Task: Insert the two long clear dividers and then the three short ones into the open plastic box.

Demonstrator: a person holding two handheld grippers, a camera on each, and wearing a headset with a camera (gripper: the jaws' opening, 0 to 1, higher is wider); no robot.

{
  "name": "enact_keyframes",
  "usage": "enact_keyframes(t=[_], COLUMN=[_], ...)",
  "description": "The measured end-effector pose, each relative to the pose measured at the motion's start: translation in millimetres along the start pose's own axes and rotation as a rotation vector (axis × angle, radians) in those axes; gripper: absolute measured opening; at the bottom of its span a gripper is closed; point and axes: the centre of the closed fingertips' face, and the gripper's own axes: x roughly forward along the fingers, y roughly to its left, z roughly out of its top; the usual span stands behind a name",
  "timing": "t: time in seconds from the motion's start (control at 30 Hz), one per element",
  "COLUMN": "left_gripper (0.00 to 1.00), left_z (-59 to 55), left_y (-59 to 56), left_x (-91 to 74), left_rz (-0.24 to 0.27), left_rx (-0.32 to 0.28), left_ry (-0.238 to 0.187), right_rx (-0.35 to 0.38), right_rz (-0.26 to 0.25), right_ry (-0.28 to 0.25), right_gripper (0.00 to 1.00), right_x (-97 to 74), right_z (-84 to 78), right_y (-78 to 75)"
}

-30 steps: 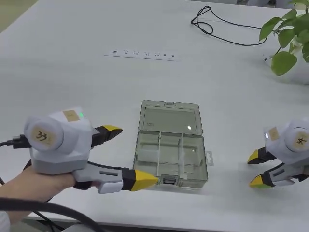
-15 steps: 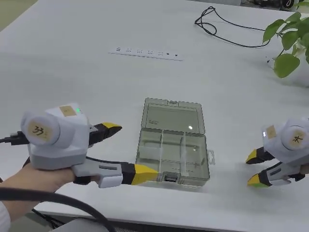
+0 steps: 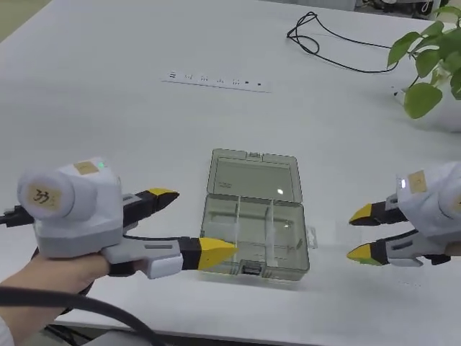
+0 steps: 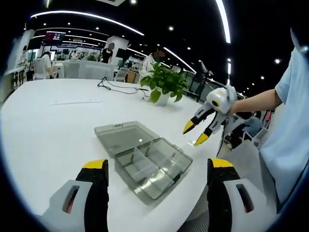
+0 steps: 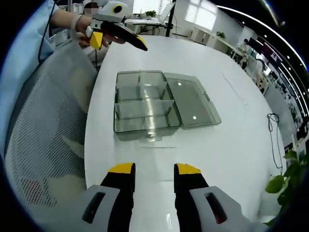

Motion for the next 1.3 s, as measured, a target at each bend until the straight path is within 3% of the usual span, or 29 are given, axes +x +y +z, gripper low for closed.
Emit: enact_keyframes(t=[0.13,0.23,0.33,0.4,0.7,0.83,0.93,1.2,1.3], left_gripper=[0.85,0.83,0.81,0.8,0.72,0.63,0.61,0.42,0.38], left_z=[2.8,10.2,18.4,22.5,30.1,31.6,29.5,31.4,28.1], left_y=[1.3,0.1,-0.5,-1.6,-17.2,-20.8,-22.0,-26.9,-28.9], left_x=[5.9,10.9,18.8,22.5,39.4,41.7,44.3,48.1,51.9], left_rz=[-0.01,-0.025,-0.034,-0.047,-0.13,-0.148,-0.149,-0.16,-0.159], left_rx=[-0.007,-0.047,-0.126,-0.141,-0.255,-0.321,-0.351,-0.429,-0.456], left_ry=[0.003,-0.02,-0.037,-0.04,0.0,0.002,0.017,0.019,0.04], right_rx=[-0.034,-0.033,-0.075,-0.1,-0.221,-0.258,-0.292,-0.364,-0.373], right_rz=[-0.046,-0.06,-0.086,-0.104,-0.164,-0.183,-0.199,-0.217,-0.209], right_ry=[-0.022,-0.038,-0.058,-0.069,-0.082,-0.081,-0.074,-0.029,-0.024], right_gripper=[0.32,0.32,0.32,0.32,0.32,0.32,0.32,0.32,0.32], right_x=[-4.6,-6.7,-9.7,-11.5,-21.6,-22.7,-20.6,-14.3,-11.3], right_z=[18.9,29.4,47.9,57.9,100.1,111.6,120.3,125.2,127.5], right_y=[-1.4,-2.9,-0.9,-0.4,-4.0,-5.8,-5.2,-1.7,1.7])
